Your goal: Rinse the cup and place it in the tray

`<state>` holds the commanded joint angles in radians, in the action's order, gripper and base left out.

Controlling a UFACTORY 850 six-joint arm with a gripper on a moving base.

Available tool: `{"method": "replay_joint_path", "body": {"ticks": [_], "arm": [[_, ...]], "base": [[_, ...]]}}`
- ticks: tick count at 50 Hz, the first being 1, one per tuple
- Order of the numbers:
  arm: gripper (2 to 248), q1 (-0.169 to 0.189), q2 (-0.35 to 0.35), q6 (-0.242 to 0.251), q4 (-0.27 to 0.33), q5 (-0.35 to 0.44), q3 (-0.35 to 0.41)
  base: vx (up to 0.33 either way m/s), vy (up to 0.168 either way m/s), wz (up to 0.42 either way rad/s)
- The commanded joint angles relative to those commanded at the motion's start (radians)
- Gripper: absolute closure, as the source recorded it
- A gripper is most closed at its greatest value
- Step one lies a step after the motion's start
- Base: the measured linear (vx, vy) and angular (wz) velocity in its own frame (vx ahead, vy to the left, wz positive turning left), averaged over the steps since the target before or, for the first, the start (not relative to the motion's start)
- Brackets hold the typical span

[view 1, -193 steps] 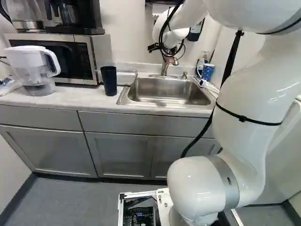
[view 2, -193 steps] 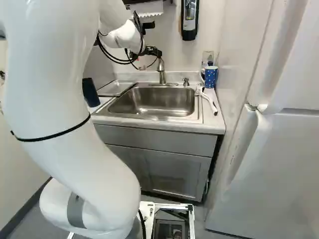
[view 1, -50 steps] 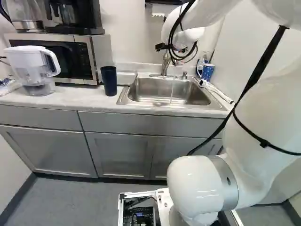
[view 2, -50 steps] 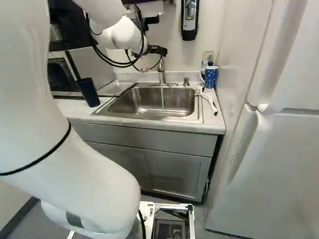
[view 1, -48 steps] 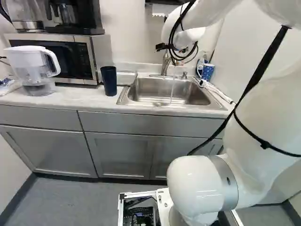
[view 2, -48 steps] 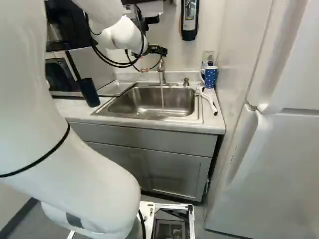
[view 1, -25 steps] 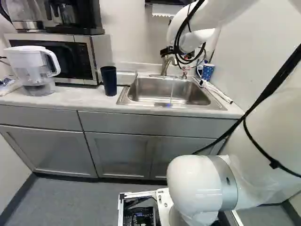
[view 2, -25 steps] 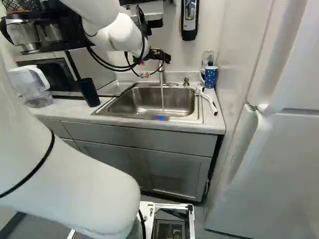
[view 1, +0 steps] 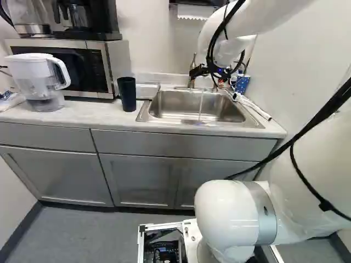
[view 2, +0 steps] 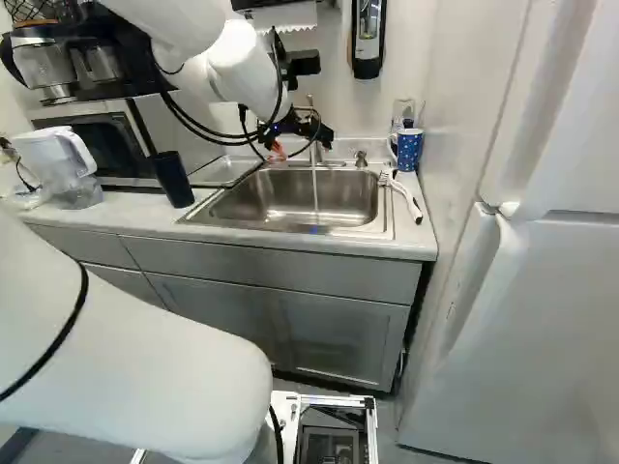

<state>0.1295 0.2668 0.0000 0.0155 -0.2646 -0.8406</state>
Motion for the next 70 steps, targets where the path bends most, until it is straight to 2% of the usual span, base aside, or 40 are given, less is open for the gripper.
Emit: {"method": "replay_joint_path", "body": {"ticks": [17, 34, 70], "arm": [[3, 0.0, 0.0, 0.0, 0.0, -0.179, 0.0], [3, -0.005, 0.001, 0.0, 0.0, -0.179, 0.001], [3, -0.14, 0.007, 0.0, 0.0, -0.179, 0.006]], "base": [[0.0, 0.0, 0.0], [0.0, 0.0, 0.0], [0.0, 0.0, 0.0]]}}
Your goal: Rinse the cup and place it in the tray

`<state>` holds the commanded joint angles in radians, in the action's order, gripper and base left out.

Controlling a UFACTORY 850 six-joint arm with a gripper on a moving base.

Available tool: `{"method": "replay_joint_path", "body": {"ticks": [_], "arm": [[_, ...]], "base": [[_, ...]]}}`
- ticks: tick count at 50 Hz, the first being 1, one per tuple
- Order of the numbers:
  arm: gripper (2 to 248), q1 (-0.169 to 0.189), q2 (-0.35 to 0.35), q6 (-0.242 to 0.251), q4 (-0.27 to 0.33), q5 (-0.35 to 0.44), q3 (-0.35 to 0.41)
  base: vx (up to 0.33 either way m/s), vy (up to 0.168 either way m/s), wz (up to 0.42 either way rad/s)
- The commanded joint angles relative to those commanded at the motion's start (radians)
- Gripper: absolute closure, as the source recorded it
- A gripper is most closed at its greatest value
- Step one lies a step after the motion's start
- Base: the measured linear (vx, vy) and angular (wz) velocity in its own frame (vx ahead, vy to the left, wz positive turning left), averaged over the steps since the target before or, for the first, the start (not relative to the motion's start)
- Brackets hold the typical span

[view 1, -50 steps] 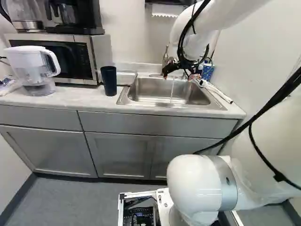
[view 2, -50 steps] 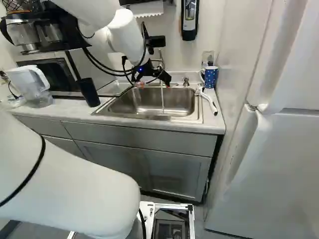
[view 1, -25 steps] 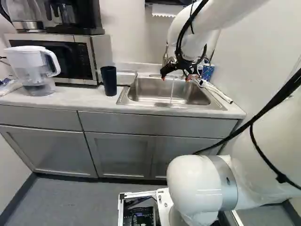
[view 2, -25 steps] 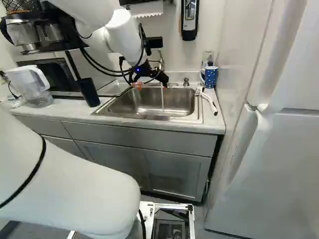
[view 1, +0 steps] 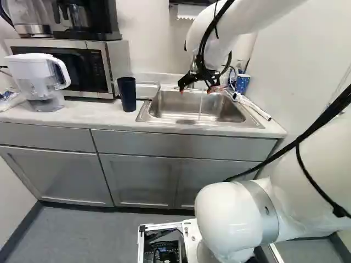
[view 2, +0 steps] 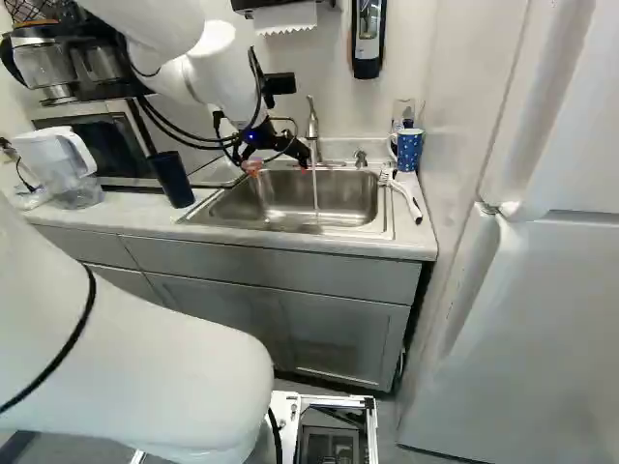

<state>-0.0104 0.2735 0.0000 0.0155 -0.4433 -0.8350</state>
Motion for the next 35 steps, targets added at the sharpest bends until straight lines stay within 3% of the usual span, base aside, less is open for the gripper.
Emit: {"method": "replay_joint_path", "body": {"ticks": [35], "arm": [[3, -0.138, -0.016, 0.0, 0.0, 0.0, -0.014]], "base": [[0.0, 0.0, 0.0]]}}
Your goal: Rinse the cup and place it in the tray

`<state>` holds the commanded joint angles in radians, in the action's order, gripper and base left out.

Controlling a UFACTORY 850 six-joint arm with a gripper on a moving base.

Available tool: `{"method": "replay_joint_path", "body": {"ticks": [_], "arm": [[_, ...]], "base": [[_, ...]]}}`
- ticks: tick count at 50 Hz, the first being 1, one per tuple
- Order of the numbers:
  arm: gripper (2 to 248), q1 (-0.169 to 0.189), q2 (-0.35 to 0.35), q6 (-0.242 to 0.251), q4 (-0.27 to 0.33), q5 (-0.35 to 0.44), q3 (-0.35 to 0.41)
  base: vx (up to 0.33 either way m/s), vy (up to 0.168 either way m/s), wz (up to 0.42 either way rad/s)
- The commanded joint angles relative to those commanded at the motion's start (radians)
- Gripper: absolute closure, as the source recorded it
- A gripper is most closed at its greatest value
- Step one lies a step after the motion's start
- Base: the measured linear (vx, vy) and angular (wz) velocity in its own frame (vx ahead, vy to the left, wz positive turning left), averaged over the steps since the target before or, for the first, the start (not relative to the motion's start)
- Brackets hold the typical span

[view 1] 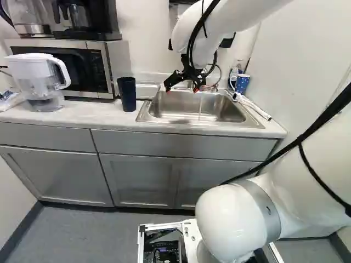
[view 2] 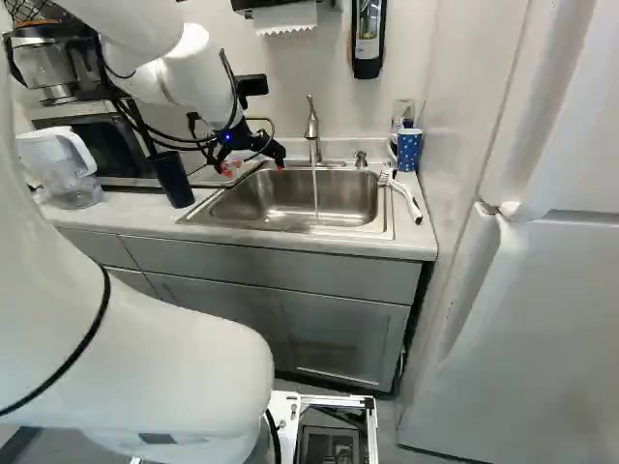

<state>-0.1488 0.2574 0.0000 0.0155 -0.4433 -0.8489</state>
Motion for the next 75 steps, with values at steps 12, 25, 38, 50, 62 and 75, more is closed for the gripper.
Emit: {"method": "replay_joint_path", "body": {"ticks": [12, 25, 38, 50, 62, 75], "arm": [[3, -0.047, -0.012, 0.0, 0.0, 0.0, -0.011], [3, -0.096, -0.029, 0.0, 0.0, 0.0, -0.025], [3, -0.145, -0.047, 0.0, 0.0, 0.0, -0.041], [3, -0.19, -0.062, 0.0, 0.0, 0.0, -0.054], [3, -0.235, -0.077, 0.0, 0.0, 0.0, -0.068], [3, -0.283, -0.094, 0.0, 0.0, 0.0, -0.084]], "base": [[0.0, 0.0, 0.0], [0.0, 0.0, 0.0], [0.0, 0.0, 0.0], [0.0, 0.0, 0.0], [0.0, 0.0, 0.0], [0.0, 0.0, 0.0]]}}
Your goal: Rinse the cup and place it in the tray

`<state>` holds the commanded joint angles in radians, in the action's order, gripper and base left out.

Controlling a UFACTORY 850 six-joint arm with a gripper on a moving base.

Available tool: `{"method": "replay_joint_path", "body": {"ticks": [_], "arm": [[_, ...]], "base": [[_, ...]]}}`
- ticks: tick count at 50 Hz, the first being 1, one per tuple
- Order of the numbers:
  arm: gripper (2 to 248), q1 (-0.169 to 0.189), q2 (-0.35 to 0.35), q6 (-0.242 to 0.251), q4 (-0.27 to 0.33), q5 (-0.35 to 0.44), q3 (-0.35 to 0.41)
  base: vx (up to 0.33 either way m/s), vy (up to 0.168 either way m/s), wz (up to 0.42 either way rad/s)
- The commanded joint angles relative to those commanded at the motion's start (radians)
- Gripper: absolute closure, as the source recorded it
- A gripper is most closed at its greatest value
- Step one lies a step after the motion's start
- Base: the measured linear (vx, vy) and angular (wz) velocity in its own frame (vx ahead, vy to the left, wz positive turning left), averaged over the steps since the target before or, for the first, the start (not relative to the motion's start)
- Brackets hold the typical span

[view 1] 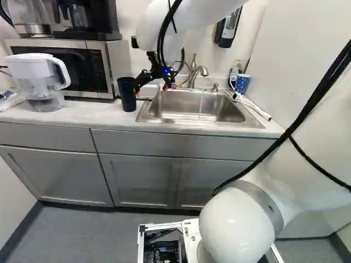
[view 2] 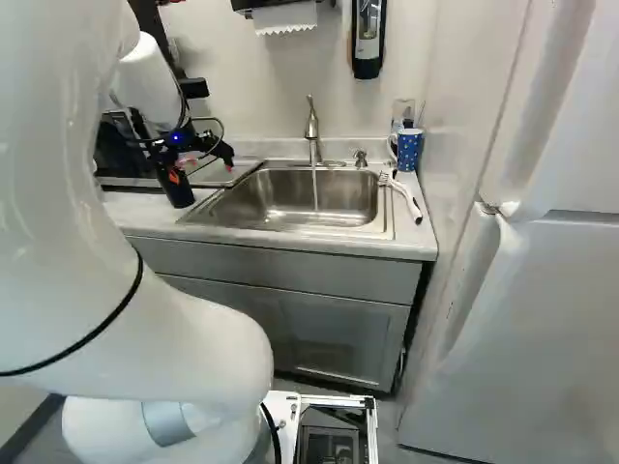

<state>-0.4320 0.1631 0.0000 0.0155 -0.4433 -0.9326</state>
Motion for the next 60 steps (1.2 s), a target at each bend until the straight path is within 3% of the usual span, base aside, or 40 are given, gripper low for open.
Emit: {"method": "replay_joint_path", "body": {"ticks": [30, 60], "arm": [[3, -0.104, -0.043, 0.0, 0.0, 0.009, -0.039], [3, -0.123, -0.071, 0.0, 0.0, 0.12, -0.005]], "base": [[0.0, 0.0, 0.0], [0.0, 0.0, 0.0]]}}
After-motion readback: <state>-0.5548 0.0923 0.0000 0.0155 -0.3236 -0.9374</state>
